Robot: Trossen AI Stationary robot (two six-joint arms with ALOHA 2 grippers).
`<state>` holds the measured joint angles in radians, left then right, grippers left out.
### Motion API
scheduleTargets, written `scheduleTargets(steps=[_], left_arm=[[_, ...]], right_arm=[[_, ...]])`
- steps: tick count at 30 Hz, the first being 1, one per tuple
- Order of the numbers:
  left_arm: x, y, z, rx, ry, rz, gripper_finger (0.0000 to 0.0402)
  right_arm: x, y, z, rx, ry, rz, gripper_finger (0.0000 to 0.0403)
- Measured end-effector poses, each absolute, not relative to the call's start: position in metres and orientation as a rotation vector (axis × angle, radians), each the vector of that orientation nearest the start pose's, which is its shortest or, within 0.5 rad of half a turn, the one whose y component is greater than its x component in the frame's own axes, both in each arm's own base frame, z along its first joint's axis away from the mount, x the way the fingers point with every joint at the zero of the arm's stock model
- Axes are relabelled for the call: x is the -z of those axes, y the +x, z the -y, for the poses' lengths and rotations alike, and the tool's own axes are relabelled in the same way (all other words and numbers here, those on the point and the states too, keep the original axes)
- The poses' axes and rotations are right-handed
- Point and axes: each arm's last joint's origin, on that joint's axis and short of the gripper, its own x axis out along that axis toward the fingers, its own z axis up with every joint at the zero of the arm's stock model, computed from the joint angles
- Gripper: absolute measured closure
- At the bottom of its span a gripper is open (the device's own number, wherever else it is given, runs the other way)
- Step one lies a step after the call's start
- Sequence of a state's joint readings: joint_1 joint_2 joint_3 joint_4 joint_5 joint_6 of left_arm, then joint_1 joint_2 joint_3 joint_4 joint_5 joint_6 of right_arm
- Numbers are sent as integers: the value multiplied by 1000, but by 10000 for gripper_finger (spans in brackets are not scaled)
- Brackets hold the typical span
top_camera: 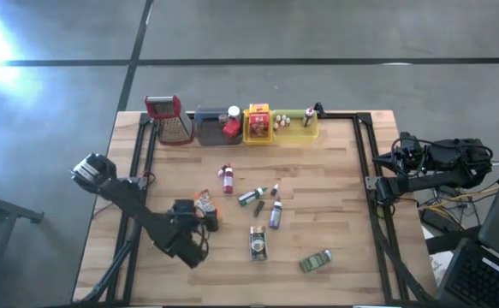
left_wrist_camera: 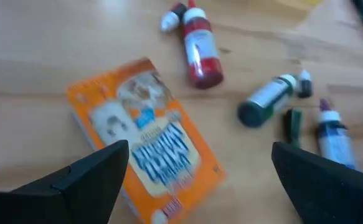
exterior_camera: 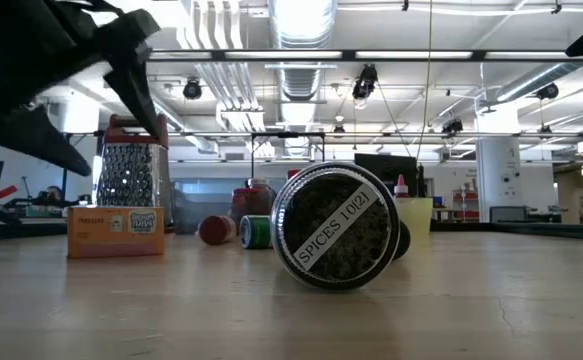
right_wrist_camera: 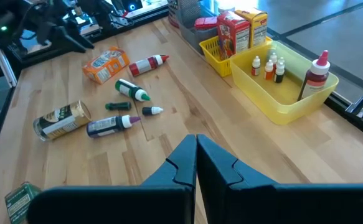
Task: Pick & Place Kitchen Items
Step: Move the large red food coloring bottle to the top middle of the table
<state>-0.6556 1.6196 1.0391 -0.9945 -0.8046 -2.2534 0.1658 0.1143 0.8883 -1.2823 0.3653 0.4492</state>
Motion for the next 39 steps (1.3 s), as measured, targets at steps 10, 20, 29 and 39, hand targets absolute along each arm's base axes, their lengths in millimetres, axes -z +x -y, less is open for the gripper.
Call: scheduleTargets(steps=[10,20,29,39], left_arm=[[-242,234,71,-990,-642,-682,1],[-250,263,-5,-752,-698,-837,3],[-253,265,-49,-620,-740,-861,3],[-258,261,-67,-495,-484,-911,3]], right_arm=[[-302,-24,15,301,305,-437,394],[-302,-24,15,301,305,-437,394],[-302,-24,15,301,305,-437,394],[-302,-24,15,301,305,-437,394]])
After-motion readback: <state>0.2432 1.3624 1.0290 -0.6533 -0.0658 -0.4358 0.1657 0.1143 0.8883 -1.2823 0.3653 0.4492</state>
